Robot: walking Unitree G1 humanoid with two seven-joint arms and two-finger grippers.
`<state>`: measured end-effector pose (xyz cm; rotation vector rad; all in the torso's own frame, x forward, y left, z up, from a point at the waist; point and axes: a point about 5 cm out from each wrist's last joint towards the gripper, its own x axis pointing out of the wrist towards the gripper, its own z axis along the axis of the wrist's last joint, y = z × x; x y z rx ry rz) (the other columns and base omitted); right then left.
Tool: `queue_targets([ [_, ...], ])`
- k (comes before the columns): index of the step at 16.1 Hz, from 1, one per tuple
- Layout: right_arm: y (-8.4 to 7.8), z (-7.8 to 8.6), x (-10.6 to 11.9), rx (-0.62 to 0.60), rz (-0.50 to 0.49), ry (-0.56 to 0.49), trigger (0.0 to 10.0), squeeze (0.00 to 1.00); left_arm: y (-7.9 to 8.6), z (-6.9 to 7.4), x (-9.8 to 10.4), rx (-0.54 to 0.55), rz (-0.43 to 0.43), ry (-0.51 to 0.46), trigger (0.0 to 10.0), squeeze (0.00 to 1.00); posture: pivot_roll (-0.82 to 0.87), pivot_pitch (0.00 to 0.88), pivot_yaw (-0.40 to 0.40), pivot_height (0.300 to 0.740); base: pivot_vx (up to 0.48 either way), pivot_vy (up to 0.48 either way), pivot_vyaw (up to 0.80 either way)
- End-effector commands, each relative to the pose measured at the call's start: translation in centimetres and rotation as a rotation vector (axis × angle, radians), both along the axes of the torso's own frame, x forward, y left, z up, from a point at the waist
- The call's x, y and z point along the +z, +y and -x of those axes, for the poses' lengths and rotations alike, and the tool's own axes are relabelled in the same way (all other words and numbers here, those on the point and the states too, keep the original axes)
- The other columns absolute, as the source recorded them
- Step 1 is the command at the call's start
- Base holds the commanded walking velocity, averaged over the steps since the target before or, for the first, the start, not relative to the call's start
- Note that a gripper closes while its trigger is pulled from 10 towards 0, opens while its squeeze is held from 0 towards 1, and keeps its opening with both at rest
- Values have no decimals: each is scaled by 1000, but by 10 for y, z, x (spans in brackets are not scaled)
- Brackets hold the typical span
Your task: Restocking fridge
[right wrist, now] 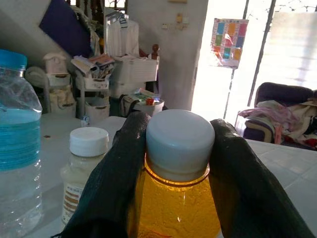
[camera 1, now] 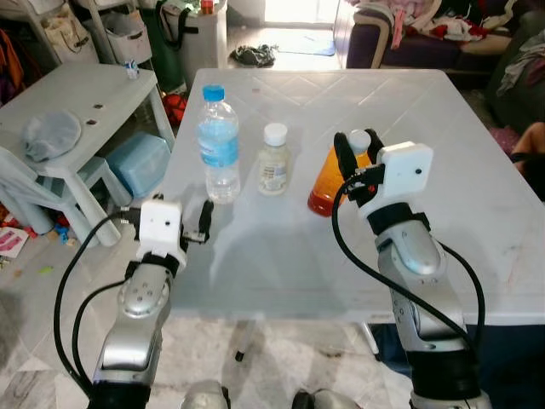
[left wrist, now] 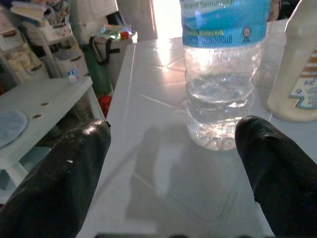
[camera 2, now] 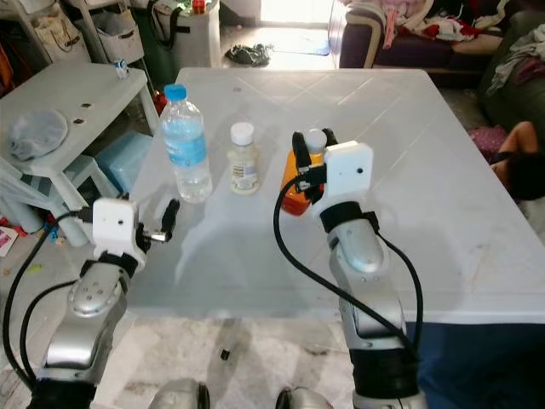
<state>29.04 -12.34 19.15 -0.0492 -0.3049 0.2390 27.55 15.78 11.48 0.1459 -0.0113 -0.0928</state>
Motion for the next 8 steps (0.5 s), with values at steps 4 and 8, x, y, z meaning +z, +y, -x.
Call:
queue_targets([
  [4, 7, 0, 5, 26, 7, -16, 10000, 0, 0, -1, 3, -5, -25, -12, 10000, 0, 73, 0, -5, 740, -283, 0, 800],
  [8, 10, 2, 1, 42, -2, -6, 10000, 0, -1, 4, 0, -16, -23, 7, 10000, 0, 75, 7, 0, 740, -294, 0, 800],
])
